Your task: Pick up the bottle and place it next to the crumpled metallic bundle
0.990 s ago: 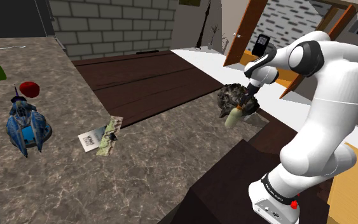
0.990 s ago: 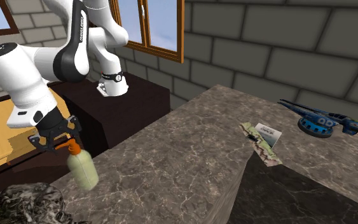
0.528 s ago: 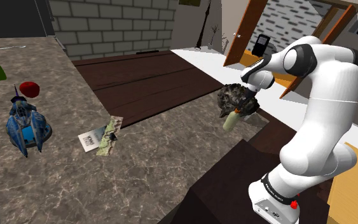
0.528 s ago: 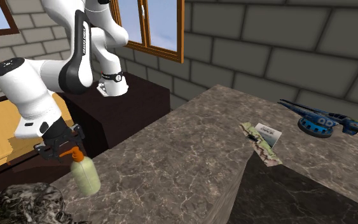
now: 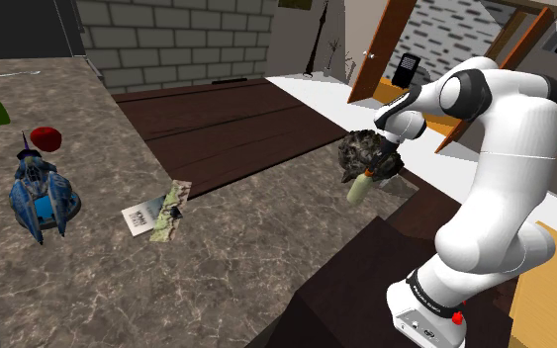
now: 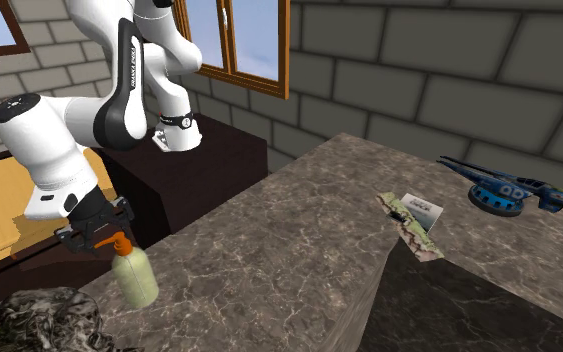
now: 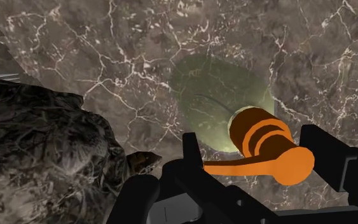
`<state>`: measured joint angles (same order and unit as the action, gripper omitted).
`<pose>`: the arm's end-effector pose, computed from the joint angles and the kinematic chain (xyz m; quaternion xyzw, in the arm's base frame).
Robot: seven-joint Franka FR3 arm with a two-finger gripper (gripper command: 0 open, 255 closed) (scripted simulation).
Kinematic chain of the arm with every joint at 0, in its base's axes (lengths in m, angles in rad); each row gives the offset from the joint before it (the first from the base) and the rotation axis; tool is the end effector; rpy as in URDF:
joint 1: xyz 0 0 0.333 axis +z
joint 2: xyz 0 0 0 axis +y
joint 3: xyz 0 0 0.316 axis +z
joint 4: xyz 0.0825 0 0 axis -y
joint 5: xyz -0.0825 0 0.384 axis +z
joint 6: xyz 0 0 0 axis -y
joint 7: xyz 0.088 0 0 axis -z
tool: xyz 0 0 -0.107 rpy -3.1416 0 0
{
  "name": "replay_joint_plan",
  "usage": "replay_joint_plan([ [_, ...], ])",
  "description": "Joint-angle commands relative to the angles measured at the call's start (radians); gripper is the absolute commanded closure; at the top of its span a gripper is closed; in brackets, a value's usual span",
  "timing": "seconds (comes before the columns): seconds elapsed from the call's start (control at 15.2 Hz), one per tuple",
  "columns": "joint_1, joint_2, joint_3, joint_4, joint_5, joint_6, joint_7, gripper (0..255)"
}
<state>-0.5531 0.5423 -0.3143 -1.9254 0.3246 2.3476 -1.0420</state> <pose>0.4070 -0.4625 0.2105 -0.9987 0.0141 -0.0013 0.0492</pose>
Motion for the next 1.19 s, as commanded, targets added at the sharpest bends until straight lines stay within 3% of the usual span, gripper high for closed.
replay_joint_plan([
  [0.0, 0.000, 0.000, 0.000, 0.000, 0.000, 0.000, 0.000, 0],
  [0.33, 0.000, 0.000, 0.000, 0.000, 0.000, 0.000, 0.000, 0],
  [0.59, 0.013, -0.080, -0.028, 0.019, -0.042, -0.095, 0.027, 0],
  [1.12, 0.013, -0.080, -0.028, 0.019, -0.042, -0.095, 0.027, 0],
])
